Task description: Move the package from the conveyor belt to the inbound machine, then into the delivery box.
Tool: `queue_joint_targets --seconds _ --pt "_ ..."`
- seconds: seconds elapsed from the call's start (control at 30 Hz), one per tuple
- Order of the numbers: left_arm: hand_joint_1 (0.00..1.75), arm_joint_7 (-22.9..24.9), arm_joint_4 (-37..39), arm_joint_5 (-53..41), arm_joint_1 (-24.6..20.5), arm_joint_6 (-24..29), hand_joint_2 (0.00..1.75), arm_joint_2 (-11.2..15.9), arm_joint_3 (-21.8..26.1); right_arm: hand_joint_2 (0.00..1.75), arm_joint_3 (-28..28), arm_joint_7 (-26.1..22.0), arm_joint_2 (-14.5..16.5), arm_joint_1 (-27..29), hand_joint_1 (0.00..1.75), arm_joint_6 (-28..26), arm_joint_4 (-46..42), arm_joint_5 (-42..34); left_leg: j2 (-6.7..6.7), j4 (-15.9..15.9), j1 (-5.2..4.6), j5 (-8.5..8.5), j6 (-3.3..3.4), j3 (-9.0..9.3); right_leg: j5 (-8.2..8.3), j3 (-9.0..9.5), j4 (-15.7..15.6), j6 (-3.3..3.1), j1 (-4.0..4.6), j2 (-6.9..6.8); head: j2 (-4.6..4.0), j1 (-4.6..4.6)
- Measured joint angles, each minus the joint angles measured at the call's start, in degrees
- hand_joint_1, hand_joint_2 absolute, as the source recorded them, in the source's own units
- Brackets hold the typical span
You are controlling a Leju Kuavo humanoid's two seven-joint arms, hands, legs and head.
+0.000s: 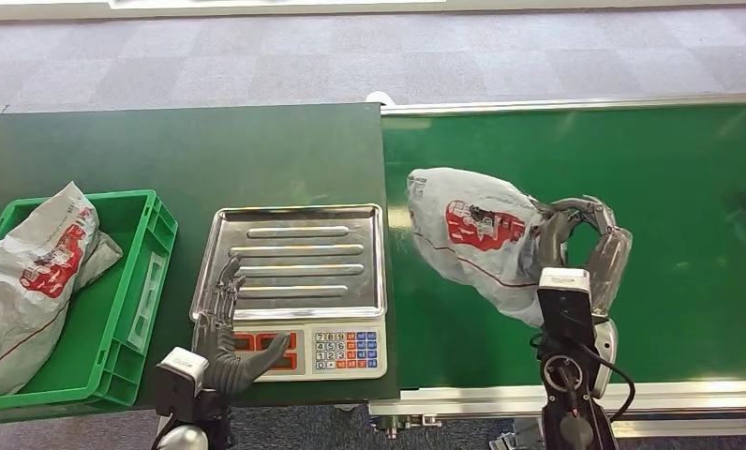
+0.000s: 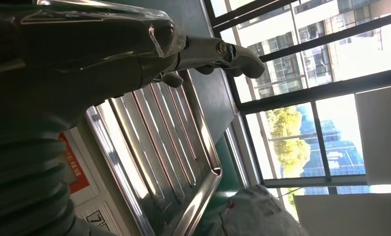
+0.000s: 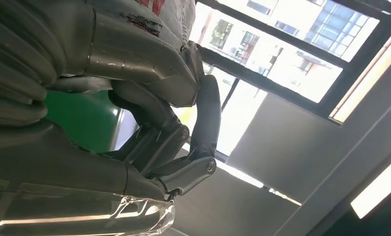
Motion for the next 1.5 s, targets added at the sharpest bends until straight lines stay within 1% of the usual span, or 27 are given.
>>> queue_joint_targets --seconds 0.4,0.7,0.77,0.93,1.1,1.23,1.37,1.5 --pt "0.0 -0.6 3.4 1.1 -3.2 0.6 1.75 0.0 -1.5 1.75 8.3 2.1 2.8 -6.9 1.75 1.2 -4.0 2.9 -0.01 0.0 0.0 0.01 -0.01 0.01 0.01 0.0 0.0 0.01 0.0 -0.01 0.0 -0.01" --pt "0.0 -0.8 4.4 1.3 -3.8 0.7 1.75 0.1 -1.9 1.75 11.0 1.9 3.2 -8.1 1.75 1.3 -4.8 3.8 -0.01 0.0 -0.01 0.01 -0.01 -0.02 0.01 0.01 0.0 0.01 -0.01 -0.01 0.0 0.01" --pt "0.0 -0.8 4.5 1.5 -4.1 0.8 1.75 0.1 -2.0 1.75 12.5 2.6 3.6 -9.0 1.75 2.1 -5.3 4.8 0.0 0.0 -0.01 0.01 -0.01 -0.02 0.02 0.0 0.0 0.01 -0.01 -0.01 0.0 0.01" --pt "0.0 -1.1 4.9 2.0 -4.9 1.4 1.75 0.2 -2.5 1.75 17.2 5.9 5.4 -11.8 1.75 6.4 -5.5 5.7 -0.01 0.0 0.03 0.02 -0.02 -0.01 0.01 0.0 0.0 -0.01 0.03 -0.01 0.0 0.01" --pt "0.0 -1.5 5.0 2.2 -5.9 2.8 1.75 0.2 -2.7 1.75 19.4 6.0 6.8 -14.4 1.75 8.1 -0.7 3.8 -0.01 0.0 0.03 0.02 -0.02 -0.01 0.01 0.0 0.0 -0.01 0.02 -0.01 0.0 0.02" --pt "0.0 -1.8 5.0 2.0 -6.7 6.4 1.75 0.3 -2.4 1.75 19.8 5.1 7.7 -15.7 1.75 8.7 4.8 2.0 -0.02 0.0 0.02 0.02 -0.02 -0.03 0.01 0.01 0.0 0.0 0.02 -0.01 0.0 0.02" --pt "0.0 -2.2 4.2 2.0 -7.4 10.6 1.75 0.7 -0.3 1.75 19.8 4.4 8.4 -16.6 1.75 9.2 9.2 0.8 -0.02 0.0 0.02 0.03 -0.02 -0.03 0.01 0.0 0.0 0.0 0.02 -0.01 0.0 0.01" --pt "0.0 -2.6 2.2 1.9 -7.6 13.0 1.75 1.2 2.0 1.75 19.8 4.0 8.7 -17.3 1.75 9.3 12.5 -1.1 -0.02 0.0 0.03 0.03 -0.02 -0.04 0.01 -0.01 0.0 -0.01 0.03 -0.02 0.0 0.01"
